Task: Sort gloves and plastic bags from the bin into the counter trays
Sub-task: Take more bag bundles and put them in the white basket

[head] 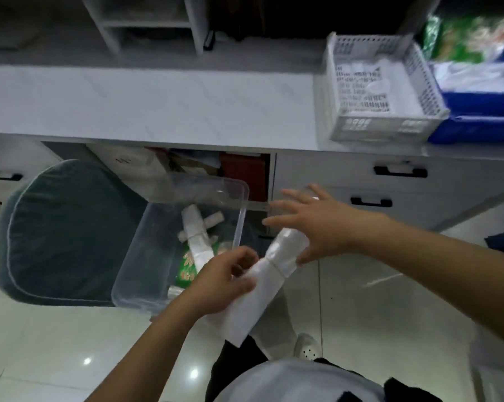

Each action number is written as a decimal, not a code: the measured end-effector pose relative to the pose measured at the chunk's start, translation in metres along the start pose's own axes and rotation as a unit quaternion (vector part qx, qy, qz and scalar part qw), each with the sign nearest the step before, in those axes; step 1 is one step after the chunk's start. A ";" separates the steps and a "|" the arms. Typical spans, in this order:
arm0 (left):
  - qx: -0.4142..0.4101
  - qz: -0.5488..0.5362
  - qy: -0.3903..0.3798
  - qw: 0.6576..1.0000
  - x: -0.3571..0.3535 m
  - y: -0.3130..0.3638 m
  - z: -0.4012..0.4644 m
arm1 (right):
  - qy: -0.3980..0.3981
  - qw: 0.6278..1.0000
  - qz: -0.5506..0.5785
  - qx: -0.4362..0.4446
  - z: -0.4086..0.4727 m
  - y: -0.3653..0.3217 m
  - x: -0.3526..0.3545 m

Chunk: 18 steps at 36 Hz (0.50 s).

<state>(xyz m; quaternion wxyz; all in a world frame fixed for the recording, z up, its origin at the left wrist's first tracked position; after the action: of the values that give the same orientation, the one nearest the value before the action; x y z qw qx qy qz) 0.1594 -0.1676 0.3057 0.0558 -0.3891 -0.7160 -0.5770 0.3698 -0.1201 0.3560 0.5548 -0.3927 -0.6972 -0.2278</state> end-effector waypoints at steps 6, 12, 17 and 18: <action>-0.082 0.097 -0.055 0.990 -0.049 0.065 -0.008 | -0.059 0.996 0.044 -0.053 -0.084 0.028 -0.016; -0.106 0.154 -0.093 0.978 -0.088 0.101 0.000 | -0.045 0.994 0.040 -0.092 -0.149 0.055 -0.032; -0.110 0.179 -0.111 0.971 -0.108 0.123 0.009 | -0.035 0.995 -0.032 -0.089 -0.175 0.072 -0.006; -0.113 0.181 -0.115 0.970 -0.113 0.126 0.011 | -0.034 0.995 -0.049 -0.085 -0.179 0.073 0.001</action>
<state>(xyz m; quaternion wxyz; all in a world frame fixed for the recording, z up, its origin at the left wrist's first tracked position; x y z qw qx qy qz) 0.3194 -0.2098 0.3410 0.0321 -0.5799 -0.5654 -0.5857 0.5340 -0.2119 0.3982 0.4836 -0.4115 -0.7122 -0.2993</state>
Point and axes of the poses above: each hand's wrist, its own z-axis towards the middle knuckle, its own x-axis out of the back of the hand, y = z × x, the point moved 4 cm from there along z, towards the middle knuckle, and after that the axes turned 7 degrees about y, right-handed, at the moved point
